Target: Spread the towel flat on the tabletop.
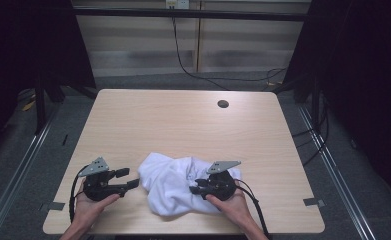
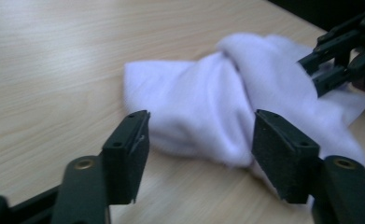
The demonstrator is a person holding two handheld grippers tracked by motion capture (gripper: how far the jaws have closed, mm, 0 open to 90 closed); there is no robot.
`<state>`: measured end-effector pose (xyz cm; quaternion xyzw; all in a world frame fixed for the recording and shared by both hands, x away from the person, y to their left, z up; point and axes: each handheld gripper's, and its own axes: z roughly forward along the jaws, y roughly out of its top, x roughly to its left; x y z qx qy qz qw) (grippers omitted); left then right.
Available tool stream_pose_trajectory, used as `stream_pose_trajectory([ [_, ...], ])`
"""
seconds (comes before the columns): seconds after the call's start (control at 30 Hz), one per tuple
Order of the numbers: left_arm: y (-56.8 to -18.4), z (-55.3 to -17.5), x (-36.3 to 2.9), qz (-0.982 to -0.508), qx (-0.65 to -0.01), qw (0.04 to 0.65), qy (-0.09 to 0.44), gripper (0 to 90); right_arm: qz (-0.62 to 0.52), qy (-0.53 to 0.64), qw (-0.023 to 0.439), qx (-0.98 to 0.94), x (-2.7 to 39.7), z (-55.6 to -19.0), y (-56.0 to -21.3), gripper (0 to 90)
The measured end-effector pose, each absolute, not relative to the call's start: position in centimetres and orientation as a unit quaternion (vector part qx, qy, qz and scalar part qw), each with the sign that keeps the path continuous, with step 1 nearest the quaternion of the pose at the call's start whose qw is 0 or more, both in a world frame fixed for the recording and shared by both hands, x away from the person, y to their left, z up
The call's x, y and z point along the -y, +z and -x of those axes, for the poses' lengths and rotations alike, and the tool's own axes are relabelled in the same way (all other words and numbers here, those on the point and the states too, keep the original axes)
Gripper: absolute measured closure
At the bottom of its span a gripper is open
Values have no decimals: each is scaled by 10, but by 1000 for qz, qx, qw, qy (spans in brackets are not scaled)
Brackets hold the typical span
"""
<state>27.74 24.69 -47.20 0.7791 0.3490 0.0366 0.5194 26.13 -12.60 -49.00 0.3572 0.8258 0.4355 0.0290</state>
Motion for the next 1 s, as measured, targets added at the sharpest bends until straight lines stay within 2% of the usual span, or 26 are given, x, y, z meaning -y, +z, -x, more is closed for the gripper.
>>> stream_pose_trajectory([
  [0.03, -469, -276, -245, -779, -339, 526, 26, 414, -356, 443, 30, -822, 127, -260, -485, 581],
  [0.07, -462, -273, -238, -790, -320, 520, 51, 421, -358, 463, 37, -810, 133, -261, -472, 541],
  [0.27, -453, -287, -217, -792, -309, 524, 47, 442, -378, 477, 76, -790, 169, -270, -448, 510],
  [0.37, -448, -309, -196, -798, -301, 521, 27, 435, -389, 456, 82, -797, 186, -281, -455, 448],
  [0.57, -462, -332, -167, -812, -298, 501, 13, 372, -402, 436, 66, -803, 184, -290, -484, 325],
  [0.63, -475, -339, -156, -812, -306, 497, -14, 322, -395, 425, 65, -812, 179, -291, -491, 314],
  [0.7, -479, -340, -152, -812, -307, 497, -23, 319, -390, 421, 67, -816, 174, -290, -493, 314],
  [0.73, -482, -339, -147, -815, -305, 491, -26, 319, -386, 417, 67, -820, 171, -289, -494, 331],
  [0.77, -484, -338, -144, -823, -301, 481, -25, 334, -380, 412, 70, -825, 166, -288, -496, 408],
  [0.8, -487, -336, -140, -829, -288, 478, -32, 390, -377, 413, 69, -826, 164, -288, -497, 456],
  [0.83, -489, -335, -140, -831, -282, 479, -34, 505, -375, 415, 71, -826, 163, -288, -498, 511],
  [0.93, -491, -334, -139, -831, -285, 476, -41, 713, -371, 418, 80, -825, 164, -286, -495, 704],
  [0.97, -490, -332, -140, -833, -278, 477, -36, 757, -374, 421, 81, -823, 165, -286, -494, 745],
  [1.0, -490, -332, -140, -833, -278, 477, -36, 778, -374, 421, 81, -823, 165, -286, -494, 745],
])
